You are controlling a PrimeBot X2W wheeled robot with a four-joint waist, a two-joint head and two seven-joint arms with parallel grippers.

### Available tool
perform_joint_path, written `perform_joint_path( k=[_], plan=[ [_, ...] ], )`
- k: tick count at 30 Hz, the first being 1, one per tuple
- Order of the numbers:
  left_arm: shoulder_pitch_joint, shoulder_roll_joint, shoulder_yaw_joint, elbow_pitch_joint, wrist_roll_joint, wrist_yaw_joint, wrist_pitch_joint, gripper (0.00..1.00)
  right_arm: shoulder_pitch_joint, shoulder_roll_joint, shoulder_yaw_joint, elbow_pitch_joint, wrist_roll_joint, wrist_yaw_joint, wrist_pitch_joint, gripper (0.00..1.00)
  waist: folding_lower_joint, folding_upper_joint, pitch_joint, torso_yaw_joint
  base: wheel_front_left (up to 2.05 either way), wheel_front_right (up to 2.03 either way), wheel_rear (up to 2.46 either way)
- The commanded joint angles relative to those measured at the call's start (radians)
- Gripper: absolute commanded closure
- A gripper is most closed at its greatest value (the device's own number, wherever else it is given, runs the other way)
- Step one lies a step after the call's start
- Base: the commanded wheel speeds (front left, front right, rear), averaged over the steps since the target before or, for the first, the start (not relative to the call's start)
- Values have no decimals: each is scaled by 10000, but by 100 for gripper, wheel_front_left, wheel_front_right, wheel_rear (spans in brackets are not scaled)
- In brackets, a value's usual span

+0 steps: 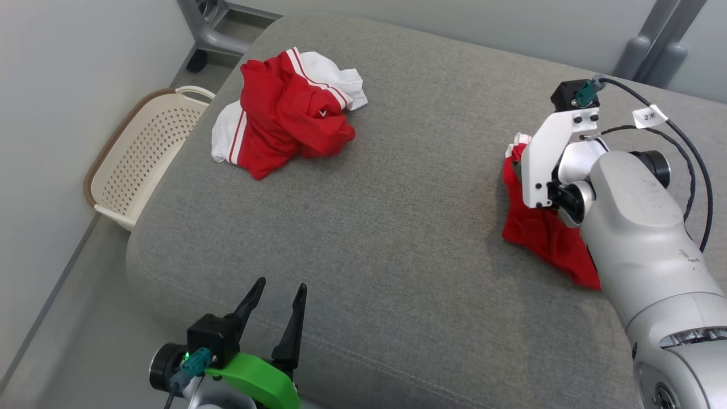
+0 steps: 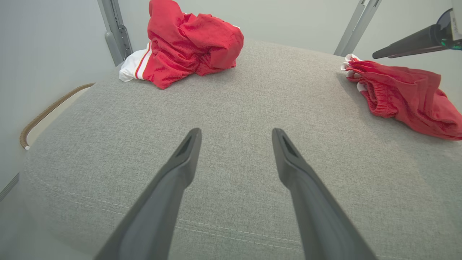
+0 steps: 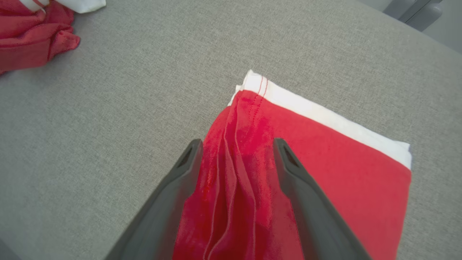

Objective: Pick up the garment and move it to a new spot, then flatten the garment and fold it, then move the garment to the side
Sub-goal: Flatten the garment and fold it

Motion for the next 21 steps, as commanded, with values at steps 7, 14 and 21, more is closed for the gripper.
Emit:
perform_joint_path(
  k=[7, 14, 21],
  plan=[
    [-89, 120, 30, -58, -79, 71, -29, 0, 163, -595, 565, -206, 397, -14, -833, 0, 0, 0, -381, -861, 0, 0, 0],
    [-9, 215, 72, -103, -154, 173, 21, 0, 985, -974, 1083, -466, 669, -14, -1786, 100, 0, 0, -585, -1322, 0, 0, 0],
    [92, 291, 110, -110, -231, 219, -66, 0, 1780, -747, 1675, -772, 1118, -14, -2654, 100, 0, 0, -508, -1465, 0, 0, 0]
  ],
)
